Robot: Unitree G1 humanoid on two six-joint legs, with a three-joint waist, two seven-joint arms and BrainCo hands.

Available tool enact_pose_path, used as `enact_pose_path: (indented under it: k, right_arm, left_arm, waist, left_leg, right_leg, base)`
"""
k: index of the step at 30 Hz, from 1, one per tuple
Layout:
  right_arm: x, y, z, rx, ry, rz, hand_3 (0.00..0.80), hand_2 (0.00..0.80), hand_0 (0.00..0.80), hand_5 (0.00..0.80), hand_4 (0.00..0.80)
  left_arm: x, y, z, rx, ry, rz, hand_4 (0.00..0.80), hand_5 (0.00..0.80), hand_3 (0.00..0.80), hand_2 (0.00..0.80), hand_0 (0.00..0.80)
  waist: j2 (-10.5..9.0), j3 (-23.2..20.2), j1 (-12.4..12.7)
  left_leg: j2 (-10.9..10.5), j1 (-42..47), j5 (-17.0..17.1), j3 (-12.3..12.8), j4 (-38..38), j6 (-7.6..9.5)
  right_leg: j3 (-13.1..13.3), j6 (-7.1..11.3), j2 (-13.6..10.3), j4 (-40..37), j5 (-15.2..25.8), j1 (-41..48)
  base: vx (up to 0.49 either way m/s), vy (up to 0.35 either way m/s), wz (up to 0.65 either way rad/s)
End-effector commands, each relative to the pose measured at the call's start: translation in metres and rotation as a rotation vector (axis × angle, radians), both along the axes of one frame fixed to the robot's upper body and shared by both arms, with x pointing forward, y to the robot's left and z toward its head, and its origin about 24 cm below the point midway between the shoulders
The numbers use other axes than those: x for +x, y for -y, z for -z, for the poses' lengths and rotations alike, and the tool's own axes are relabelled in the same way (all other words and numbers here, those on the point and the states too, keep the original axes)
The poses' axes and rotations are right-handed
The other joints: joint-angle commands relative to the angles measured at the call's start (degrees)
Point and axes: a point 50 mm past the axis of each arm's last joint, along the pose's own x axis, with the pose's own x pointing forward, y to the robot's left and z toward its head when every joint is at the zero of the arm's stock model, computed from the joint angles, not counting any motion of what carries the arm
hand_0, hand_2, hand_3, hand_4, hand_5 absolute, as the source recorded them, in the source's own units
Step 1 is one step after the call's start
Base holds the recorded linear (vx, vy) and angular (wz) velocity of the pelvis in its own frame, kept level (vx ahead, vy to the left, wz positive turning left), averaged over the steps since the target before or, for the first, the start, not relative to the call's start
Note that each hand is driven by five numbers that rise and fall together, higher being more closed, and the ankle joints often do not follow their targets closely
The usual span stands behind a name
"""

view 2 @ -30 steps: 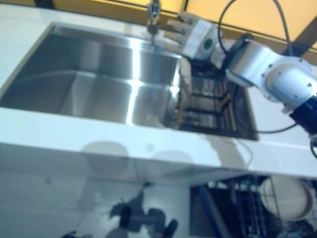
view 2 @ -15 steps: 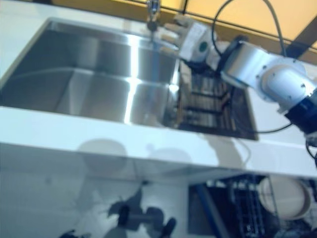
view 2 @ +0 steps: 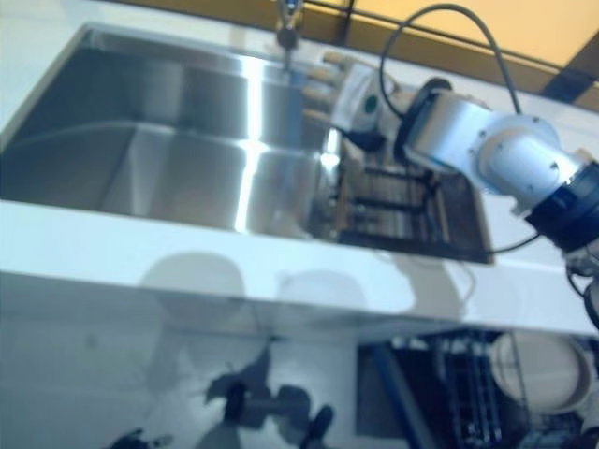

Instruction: Take plates into dishwasher

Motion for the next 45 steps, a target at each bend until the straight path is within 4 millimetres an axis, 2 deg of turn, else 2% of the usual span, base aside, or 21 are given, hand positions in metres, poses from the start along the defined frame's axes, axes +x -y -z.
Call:
enact_pose_path:
  k: [1, 31, 33, 35, 38, 39, 40, 45]
  right_arm:
    - [-0.006, 0.006, -0.023, -0.060, 0.090, 0.056, 0.000, 0.000, 0.000, 0.000, 0.000]
    - [0.015, 0.016, 0.010, -0.254, 0.025, 0.278, 0.000, 0.000, 0.000, 0.000, 0.000]
    - [0.017, 0.017, 0.014, -0.265, 0.017, 0.297, 0.116, 0.116, 0.116, 0.116, 0.116]
    - [0.019, 0.017, 0.016, -0.268, 0.007, 0.319, 0.311, 0.311, 0.311, 0.311, 0.311]
    - [0.025, 0.022, 0.022, -0.291, 0.001, 0.351, 0.436, 0.436, 0.436, 0.436, 0.436]
    - [0.027, 0.023, 0.023, -0.301, 0.002, 0.359, 0.527, 0.527, 0.527, 0.527, 0.527]
    - [0.030, 0.026, 0.024, -0.315, 0.008, 0.379, 0.800, 0.800, 0.800, 0.800, 0.800]
    - [0.039, 0.037, 0.024, -0.298, 0.055, 0.462, 0.800, 0.800, 0.800, 0.800, 0.800]
  left_arm:
    - [0.002, -0.016, -0.009, 0.026, 0.025, -0.023, 0.000, 0.000, 0.000, 0.000, 0.000]
    - [0.000, -0.011, -0.005, -0.035, 0.049, -0.091, 0.000, 0.000, 0.000, 0.000, 0.000]
    - [0.001, -0.010, -0.005, -0.037, 0.053, -0.101, 0.000, 0.000, 0.000, 0.000, 0.000]
    - [0.000, -0.010, -0.005, -0.043, 0.055, -0.109, 0.000, 0.000, 0.000, 0.000, 0.000]
    - [0.000, -0.007, -0.004, -0.050, 0.056, -0.114, 0.000, 0.000, 0.000, 0.000, 0.000]
    - [-0.001, -0.006, -0.003, -0.052, 0.055, -0.116, 0.000, 0.000, 0.000, 0.000, 0.000]
    - [-0.002, -0.006, -0.002, -0.054, 0.055, -0.120, 0.000, 0.000, 0.000, 0.000, 0.000]
    - [-0.006, -0.007, -0.002, -0.055, 0.050, -0.132, 0.000, 0.000, 0.000, 0.000, 0.000]
  waist:
    - [0.19, 1.83, 1.36]
    - [0.69, 3.77, 1.46]
    - [0.67, 3.91, 1.56]
    - [0.65, 3.90, 1.63]
    - [0.89, 4.19, 2.04]
    - [0.96, 4.22, 2.10]
    - [1.12, 4.12, 2.03]
    - [1.44, 3.89, 2.29]
  left_leg:
    - [-0.65, -1.11, -3.63, -0.51, -0.74, 3.67]
    - [-0.49, -2.68, -2.96, 0.10, -0.74, 3.64]
    - [-0.44, -2.75, -2.95, 0.15, -0.74, 3.62]
    - [-0.44, -2.94, -2.85, 0.17, -0.74, 3.67]
    - [-0.37, -2.92, -2.92, 0.28, -0.74, 3.64]
    - [-0.38, -3.00, -2.84, 0.28, -0.74, 3.63]
    - [-0.53, -3.34, -2.76, 0.06, -0.74, 3.66]
    - [-0.71, -3.58, -2.53, -0.11, -0.74, 3.61]
  right_leg:
    - [-0.89, 2.87, 0.43, -0.02, -4.88, 3.32]
    - [-0.78, 2.74, 0.41, -0.02, -4.28, 1.73]
    - [-0.77, 2.77, 0.41, -0.02, -4.25, 1.63]
    - [-0.77, 2.77, 0.41, -0.02, -4.20, 1.47]
    - [-0.76, 2.76, 0.46, -0.02, -4.17, 1.50]
    - [-0.75, 2.75, 0.45, -0.02, -4.13, 1.44]
    - [-0.97, 2.74, 0.36, -0.02, -4.16, 1.24]
    - [-1.13, 2.82, 0.24, -0.02, -3.98, 1.02]
  base:
    - [0.000, 0.000, 0.00]
    - [0.000, 0.000, 0.00]
    - [0.000, 0.000, 0.00]
    - [0.000, 0.000, 0.00]
    - [0.000, 0.000, 0.00]
    - [-0.031, 0.015, 0.00]
    - [0.000, 0.000, 0.00]
    - [0.000, 0.000, 0.00]
